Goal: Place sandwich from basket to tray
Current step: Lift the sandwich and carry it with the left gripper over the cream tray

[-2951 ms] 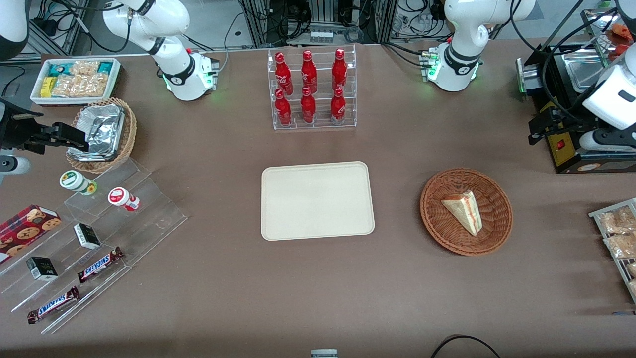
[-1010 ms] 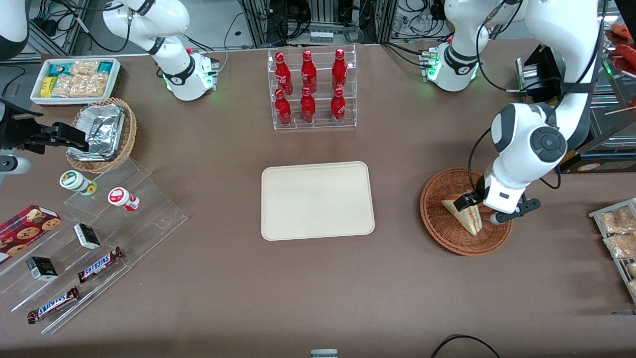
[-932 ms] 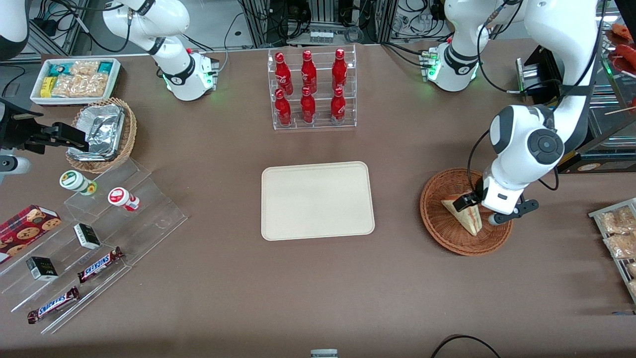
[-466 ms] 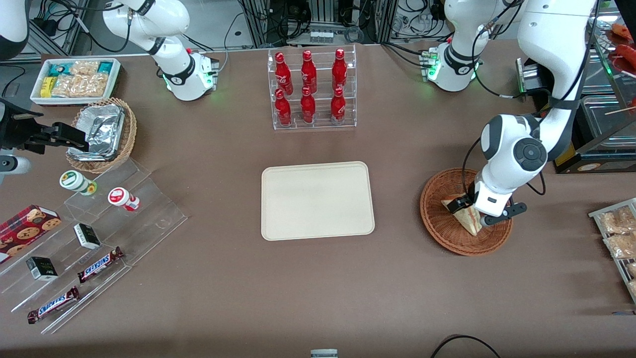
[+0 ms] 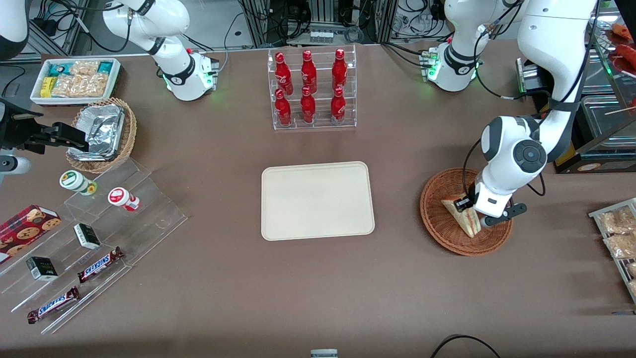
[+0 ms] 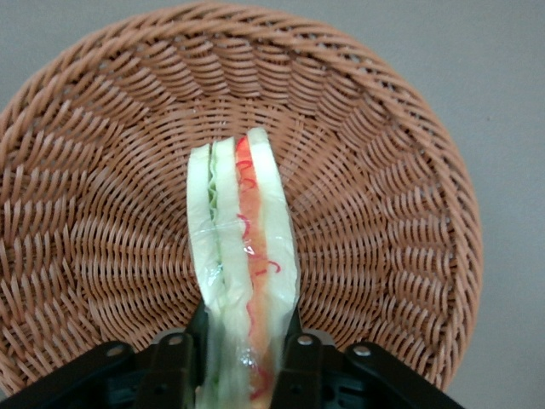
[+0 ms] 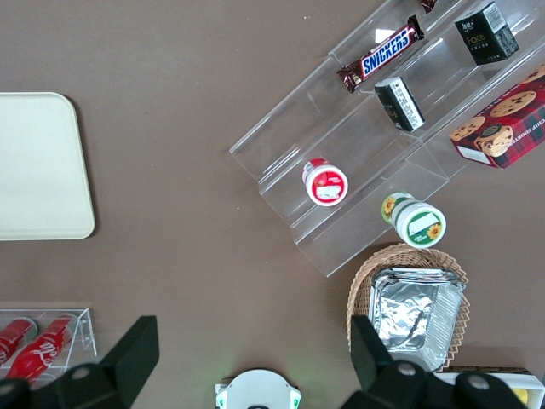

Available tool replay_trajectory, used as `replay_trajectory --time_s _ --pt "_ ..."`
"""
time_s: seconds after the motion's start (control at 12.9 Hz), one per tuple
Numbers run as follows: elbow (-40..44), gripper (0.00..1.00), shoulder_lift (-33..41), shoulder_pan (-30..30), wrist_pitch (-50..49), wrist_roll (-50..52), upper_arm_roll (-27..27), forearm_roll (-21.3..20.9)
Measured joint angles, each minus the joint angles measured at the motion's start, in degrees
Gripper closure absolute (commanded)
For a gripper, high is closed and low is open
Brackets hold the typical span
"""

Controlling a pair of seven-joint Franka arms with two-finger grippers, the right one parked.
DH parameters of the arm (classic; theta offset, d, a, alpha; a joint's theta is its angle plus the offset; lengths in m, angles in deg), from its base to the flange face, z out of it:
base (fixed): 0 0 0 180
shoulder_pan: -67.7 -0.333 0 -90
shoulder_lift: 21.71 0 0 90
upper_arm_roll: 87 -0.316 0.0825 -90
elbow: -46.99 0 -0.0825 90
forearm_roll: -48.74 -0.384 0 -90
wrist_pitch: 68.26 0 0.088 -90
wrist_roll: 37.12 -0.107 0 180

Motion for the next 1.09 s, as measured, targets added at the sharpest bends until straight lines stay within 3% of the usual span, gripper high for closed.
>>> replay_trajectory --time_s 0.16,0.47,0.78,1.09 --pt "1.53 1.0 1.32 0.0 -3.74 0.0 0.0 -0.95" --pt "9.77 1.0 5.92 0.0 -20.81 -0.02 1.63 -3.4" --pt "21.38 1.0 7.35 0.11 -34.52 0.48 8.61 -3.47" --pt "24.93 1.0 6.87 0.31 -35.62 0.97 16.57 -3.47"
